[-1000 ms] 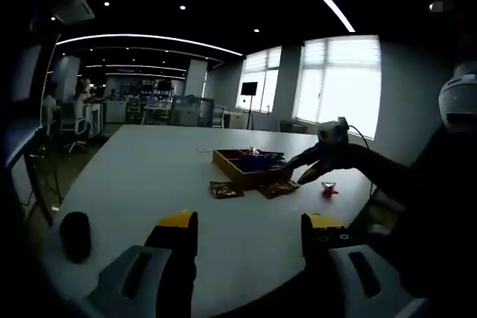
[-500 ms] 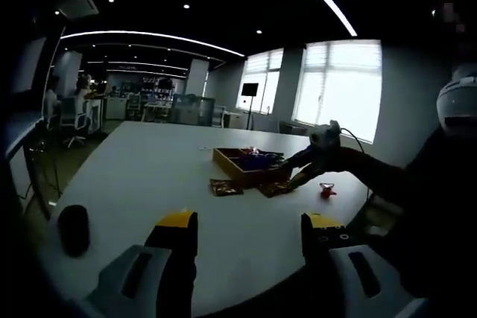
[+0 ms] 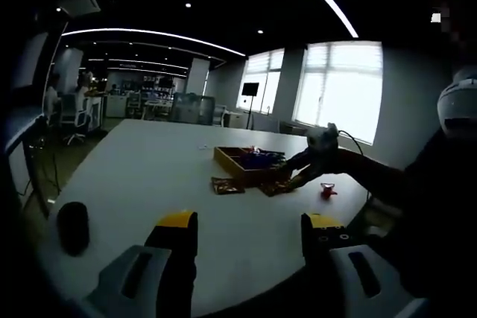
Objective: Pick up the scattered marshmallows, QQ candies, Oreo cookies, and mixed nuts on the table and sort them into separate containers
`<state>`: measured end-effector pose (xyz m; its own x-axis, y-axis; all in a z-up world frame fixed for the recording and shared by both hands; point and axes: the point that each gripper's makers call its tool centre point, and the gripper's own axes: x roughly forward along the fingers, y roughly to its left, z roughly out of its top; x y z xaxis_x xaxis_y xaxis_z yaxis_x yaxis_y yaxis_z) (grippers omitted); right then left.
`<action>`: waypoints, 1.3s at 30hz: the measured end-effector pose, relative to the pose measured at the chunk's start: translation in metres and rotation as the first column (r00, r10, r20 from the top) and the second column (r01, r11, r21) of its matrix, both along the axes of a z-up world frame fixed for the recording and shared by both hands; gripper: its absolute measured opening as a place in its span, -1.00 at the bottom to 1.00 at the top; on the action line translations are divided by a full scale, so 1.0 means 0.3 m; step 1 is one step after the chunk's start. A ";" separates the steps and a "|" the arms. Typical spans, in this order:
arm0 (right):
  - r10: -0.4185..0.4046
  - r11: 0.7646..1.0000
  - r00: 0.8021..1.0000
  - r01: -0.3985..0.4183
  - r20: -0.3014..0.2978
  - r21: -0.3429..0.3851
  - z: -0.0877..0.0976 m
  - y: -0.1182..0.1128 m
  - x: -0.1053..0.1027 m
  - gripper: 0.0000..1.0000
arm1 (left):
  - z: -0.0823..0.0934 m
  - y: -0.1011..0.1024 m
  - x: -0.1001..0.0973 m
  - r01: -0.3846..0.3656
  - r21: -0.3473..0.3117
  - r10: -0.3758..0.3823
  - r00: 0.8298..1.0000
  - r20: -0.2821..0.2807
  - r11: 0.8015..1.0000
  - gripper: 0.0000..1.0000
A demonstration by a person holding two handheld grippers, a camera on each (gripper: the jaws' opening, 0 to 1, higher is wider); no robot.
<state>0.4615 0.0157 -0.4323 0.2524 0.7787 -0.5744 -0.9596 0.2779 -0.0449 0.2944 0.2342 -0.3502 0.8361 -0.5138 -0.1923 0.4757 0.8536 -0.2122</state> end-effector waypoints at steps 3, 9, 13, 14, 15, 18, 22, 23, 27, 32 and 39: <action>0.002 1.000 1.000 -0.002 0.003 -0.001 0.004 0.007 0.001 -0.18 | 0.012 -0.005 0.001 0.005 0.001 -0.005 1.000 0.012 1.000 0.21; 0.000 1.000 1.000 0.000 0.006 -0.013 -0.005 0.006 0.010 -0.18 | -0.002 -0.007 0.002 0.011 -0.005 -0.011 1.000 0.004 1.000 0.21; 0.009 1.000 1.000 -0.009 0.002 -0.021 -0.019 0.016 0.012 -0.18 | -0.010 0.006 0.005 0.003 -0.007 -0.003 1.000 -0.001 1.000 0.21; 0.012 1.000 1.000 -0.012 0.002 -0.029 -0.025 0.019 0.012 -0.18 | -0.011 0.009 0.006 0.001 -0.008 -0.001 1.000 -0.002 1.000 0.21; 0.014 0.999 1.000 -0.014 0.004 -0.038 -0.029 0.019 0.012 -0.18 | -0.012 0.010 0.007 0.000 -0.008 0.000 1.000 -0.004 1.000 0.21; 0.026 0.997 0.999 -0.024 0.021 -0.079 -0.051 0.014 0.018 -0.16 | -0.014 0.008 0.007 0.002 -0.005 -0.002 1.000 -0.008 1.000 0.21; 0.041 0.990 0.998 -0.034 0.048 -0.138 -0.073 0.005 0.035 -0.16 | -0.010 0.011 0.006 0.001 -0.004 -0.001 1.000 -0.010 1.000 0.21; 0.043 0.989 0.998 -0.036 0.046 -0.142 -0.075 0.005 0.037 -0.16 | -0.009 0.014 0.007 -0.002 -0.004 0.002 1.000 -0.009 1.000 0.21; 0.065 0.985 0.998 -0.060 0.024 -0.160 -0.089 0.008 0.044 -0.22 | -0.012 0.018 0.008 -0.010 -0.002 0.010 1.000 -0.015 1.000 0.21; 0.104 0.983 0.994 -0.106 -0.022 -0.152 -0.101 0.022 0.041 -0.31 | -0.013 0.014 0.008 -0.009 -0.001 0.009 1.000 -0.018 1.000 0.21; 0.116 0.987 0.992 -0.121 -0.057 -0.102 -0.119 0.043 0.021 -0.33 | -0.005 0.023 0.007 -0.013 -0.019 0.012 1.000 -0.014 1.000 0.21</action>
<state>0.4678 0.0287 -0.4680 0.1299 0.7361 -0.6643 -0.9872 0.1582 -0.0178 0.2964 0.2410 -0.3518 0.8398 -0.5071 -0.1937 0.4621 0.8551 -0.2351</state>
